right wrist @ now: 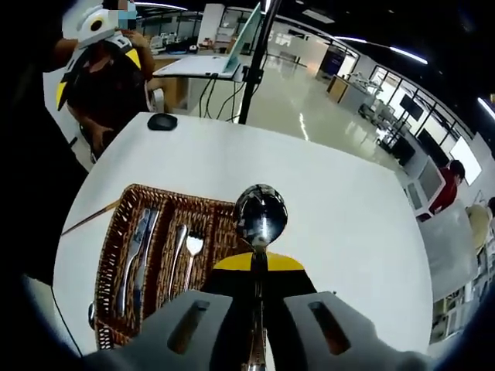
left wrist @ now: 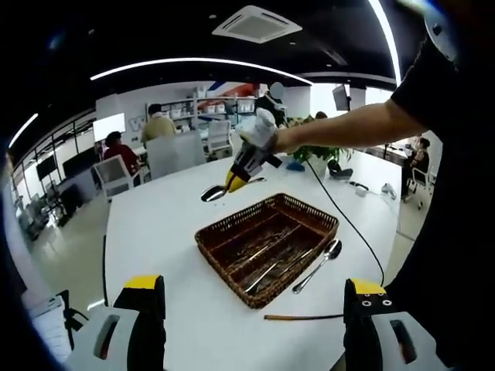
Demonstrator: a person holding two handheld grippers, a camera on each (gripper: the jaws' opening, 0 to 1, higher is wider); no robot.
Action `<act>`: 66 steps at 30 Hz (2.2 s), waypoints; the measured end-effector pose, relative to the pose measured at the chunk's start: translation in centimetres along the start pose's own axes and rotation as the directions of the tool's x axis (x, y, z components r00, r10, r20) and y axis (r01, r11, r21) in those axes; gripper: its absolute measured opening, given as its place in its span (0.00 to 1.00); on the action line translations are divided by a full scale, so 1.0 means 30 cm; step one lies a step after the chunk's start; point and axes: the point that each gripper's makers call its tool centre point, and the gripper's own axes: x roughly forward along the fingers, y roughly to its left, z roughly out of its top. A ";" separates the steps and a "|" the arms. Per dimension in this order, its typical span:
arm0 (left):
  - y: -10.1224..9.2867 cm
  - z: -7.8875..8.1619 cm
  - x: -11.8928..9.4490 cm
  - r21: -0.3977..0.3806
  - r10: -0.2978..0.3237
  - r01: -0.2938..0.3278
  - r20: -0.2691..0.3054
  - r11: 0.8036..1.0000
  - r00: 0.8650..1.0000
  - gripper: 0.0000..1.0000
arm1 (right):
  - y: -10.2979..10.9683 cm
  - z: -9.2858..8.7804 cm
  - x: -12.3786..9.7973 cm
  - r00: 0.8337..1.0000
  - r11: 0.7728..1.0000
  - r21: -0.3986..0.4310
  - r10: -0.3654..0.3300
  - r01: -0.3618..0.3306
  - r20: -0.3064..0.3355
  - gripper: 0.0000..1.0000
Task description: Arrange the knives, forks, and spoons in their matching storage slots by inserting each utensil handle-first until every utensil is classified and aligned in the correct compartment
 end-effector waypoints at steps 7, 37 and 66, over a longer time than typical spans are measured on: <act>0.000 -0.003 -0.001 -0.003 -0.007 0.007 0.000 1.000 1.000 1.00 | 0.010 -0.028 0.037 1.000 1.000 0.004 0.010 -0.010 0.000 0.00; 0.018 -0.038 -0.028 -0.005 0.025 -0.025 -0.035 1.000 0.999 1.00 | 0.077 -0.184 0.273 0.997 0.998 0.046 0.052 -0.050 -0.048 0.00; 0.042 -0.057 -0.055 0.003 0.082 -0.082 -0.031 0.997 0.996 1.00 | 0.080 -0.269 0.366 0.994 0.995 0.068 0.077 -0.072 -0.083 0.00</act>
